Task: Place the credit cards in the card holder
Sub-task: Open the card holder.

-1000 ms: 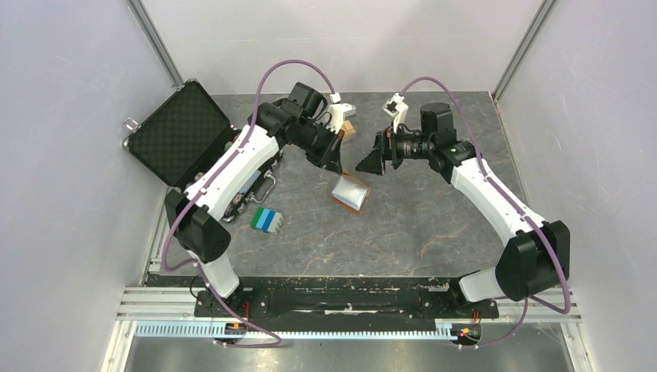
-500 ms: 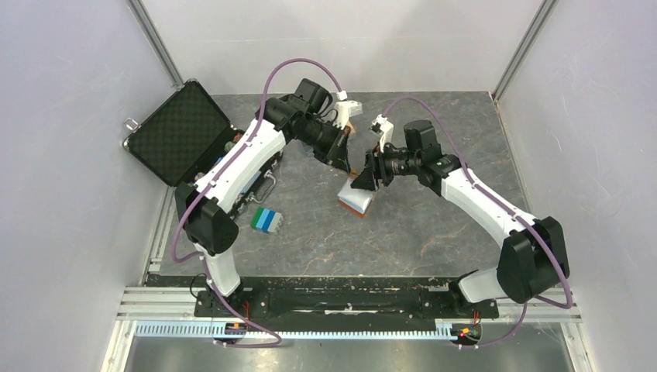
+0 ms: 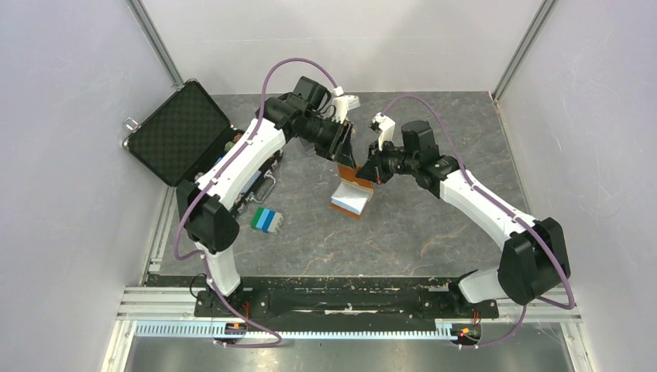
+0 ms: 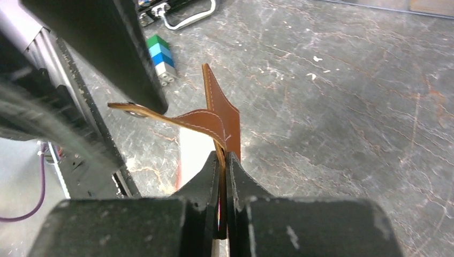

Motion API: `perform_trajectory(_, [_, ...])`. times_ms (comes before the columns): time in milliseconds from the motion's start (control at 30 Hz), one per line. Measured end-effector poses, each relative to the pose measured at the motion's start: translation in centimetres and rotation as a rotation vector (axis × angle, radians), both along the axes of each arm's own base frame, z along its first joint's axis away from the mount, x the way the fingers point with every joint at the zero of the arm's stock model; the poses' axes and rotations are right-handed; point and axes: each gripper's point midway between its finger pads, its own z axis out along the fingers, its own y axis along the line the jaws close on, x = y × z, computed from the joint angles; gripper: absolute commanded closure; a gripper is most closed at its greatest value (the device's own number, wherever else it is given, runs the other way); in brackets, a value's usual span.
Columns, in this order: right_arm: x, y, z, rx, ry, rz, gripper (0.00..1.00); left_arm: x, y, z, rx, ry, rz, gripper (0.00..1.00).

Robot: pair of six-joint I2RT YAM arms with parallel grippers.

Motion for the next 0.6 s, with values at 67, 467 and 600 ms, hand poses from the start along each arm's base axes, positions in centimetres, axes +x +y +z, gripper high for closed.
perform_trajectory(67, [0.4,-0.4,-0.3,-0.009,0.007,-0.026,1.00,0.5,0.1,0.1,-0.013,0.003,0.034,0.33])
perform_trajectory(467, [2.1,-2.5,0.1,0.040,0.064,-0.127,1.00,0.6,5.7,-5.7,-0.083,0.204,0.393,0.21])
perform_trajectory(600, [2.2,-2.2,0.4,0.090,0.104,-0.115,1.00,0.0,4.9,-8.4,-0.148,0.302,0.437,0.25])
